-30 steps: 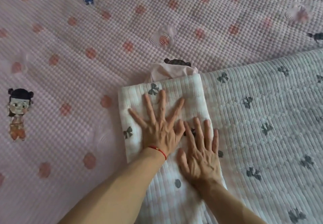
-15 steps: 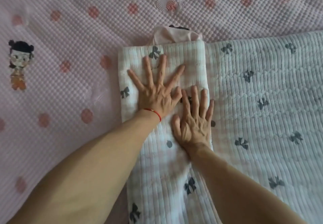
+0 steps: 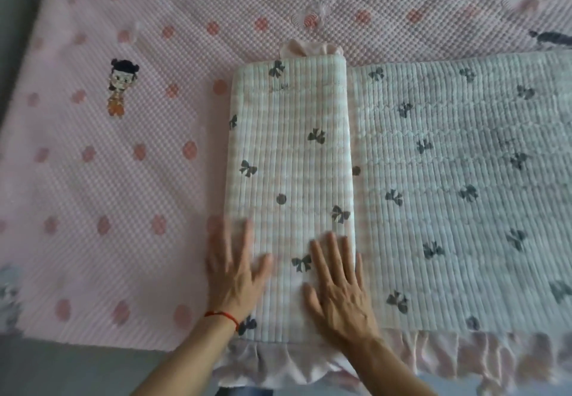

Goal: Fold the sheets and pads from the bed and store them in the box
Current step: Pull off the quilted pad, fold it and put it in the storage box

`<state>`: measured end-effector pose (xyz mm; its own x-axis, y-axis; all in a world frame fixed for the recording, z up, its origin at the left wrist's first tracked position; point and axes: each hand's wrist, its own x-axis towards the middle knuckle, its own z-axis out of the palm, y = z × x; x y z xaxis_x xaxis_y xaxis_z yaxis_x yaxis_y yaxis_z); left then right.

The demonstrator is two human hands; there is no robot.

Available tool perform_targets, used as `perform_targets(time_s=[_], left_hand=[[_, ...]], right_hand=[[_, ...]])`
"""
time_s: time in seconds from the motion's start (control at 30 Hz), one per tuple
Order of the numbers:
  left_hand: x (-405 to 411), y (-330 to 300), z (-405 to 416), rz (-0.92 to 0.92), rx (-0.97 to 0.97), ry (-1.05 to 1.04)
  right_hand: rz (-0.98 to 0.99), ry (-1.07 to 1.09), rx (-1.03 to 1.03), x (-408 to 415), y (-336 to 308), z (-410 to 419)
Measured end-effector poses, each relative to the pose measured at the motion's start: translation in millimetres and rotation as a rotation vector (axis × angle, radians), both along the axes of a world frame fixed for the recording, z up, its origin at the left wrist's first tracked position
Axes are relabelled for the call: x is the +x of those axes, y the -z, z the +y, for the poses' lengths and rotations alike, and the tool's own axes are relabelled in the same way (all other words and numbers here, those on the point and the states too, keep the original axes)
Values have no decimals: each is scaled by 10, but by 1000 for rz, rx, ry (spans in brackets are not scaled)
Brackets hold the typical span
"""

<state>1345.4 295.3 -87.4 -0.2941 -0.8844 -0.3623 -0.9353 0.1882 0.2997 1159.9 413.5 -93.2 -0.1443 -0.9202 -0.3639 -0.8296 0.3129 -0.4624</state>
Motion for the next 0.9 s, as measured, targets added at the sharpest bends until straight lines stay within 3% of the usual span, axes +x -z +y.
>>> perform_targets(time_s=[0.1,0.2,0.27,0.43,0.57,0.73,0.9], left_hand=[[30,-200,-120,273,293,-364],[-155,-558,-509,377,392,-614],[-310,-803,-664,397,463,-672],[-736,-1397,-681,512,503,-474],[-1329,-1740,-435,490,330,-392],[-2339,-1991,72,504,107,-254],[-3485,-1750,569,450,156,-94]], right_hand=[[-20,-7,10,5,82,124],[-88,-22,-13,-69,54,121],[-160,-14,-33,-127,47,142],[-460,103,-113,-527,-187,166],[-805,389,-12,-1000,-631,279],[-1202,578,118,-1487,-1139,584],[-1425,856,-144,-2170,-1454,1057]])
